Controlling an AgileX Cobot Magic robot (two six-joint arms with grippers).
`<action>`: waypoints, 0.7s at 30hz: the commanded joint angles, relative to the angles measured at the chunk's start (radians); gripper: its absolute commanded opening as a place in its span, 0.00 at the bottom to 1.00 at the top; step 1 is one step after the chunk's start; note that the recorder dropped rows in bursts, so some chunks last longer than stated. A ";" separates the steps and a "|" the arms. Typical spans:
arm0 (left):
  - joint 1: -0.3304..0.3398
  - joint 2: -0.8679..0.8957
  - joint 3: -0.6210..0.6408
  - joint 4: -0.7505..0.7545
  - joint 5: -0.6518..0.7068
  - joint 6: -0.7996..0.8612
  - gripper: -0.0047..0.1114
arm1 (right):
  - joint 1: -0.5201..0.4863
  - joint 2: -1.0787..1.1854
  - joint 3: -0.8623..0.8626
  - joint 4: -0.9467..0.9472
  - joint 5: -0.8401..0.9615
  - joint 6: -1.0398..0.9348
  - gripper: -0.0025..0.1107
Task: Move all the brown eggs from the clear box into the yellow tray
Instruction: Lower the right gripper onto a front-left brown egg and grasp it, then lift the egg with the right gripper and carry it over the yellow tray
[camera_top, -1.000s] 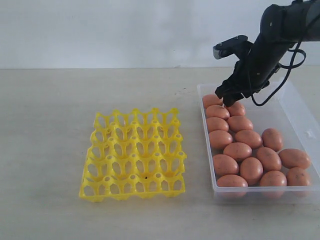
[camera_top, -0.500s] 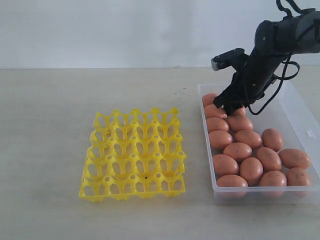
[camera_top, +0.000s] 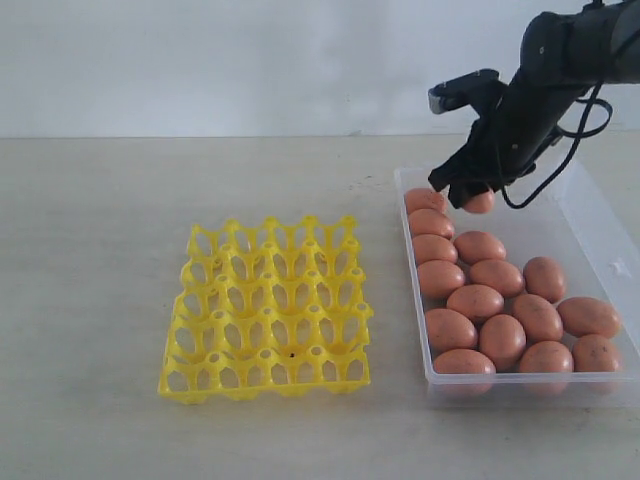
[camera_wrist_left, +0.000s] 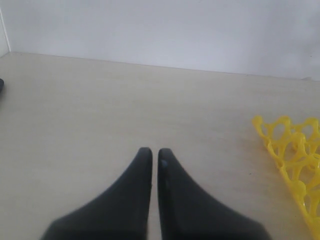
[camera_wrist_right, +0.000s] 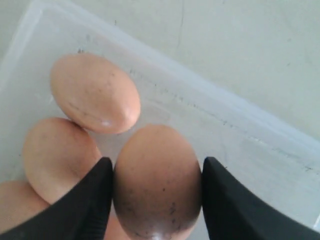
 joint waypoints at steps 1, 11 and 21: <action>0.003 -0.003 0.004 -0.001 -0.007 0.004 0.08 | -0.010 -0.102 -0.007 0.013 -0.027 0.004 0.29; 0.003 -0.003 0.004 -0.001 -0.007 0.004 0.08 | -0.010 -0.201 -0.005 0.665 0.016 -0.634 0.29; 0.003 -0.003 0.004 -0.001 -0.011 0.004 0.08 | 0.027 -0.142 -0.001 1.208 0.157 -1.099 0.29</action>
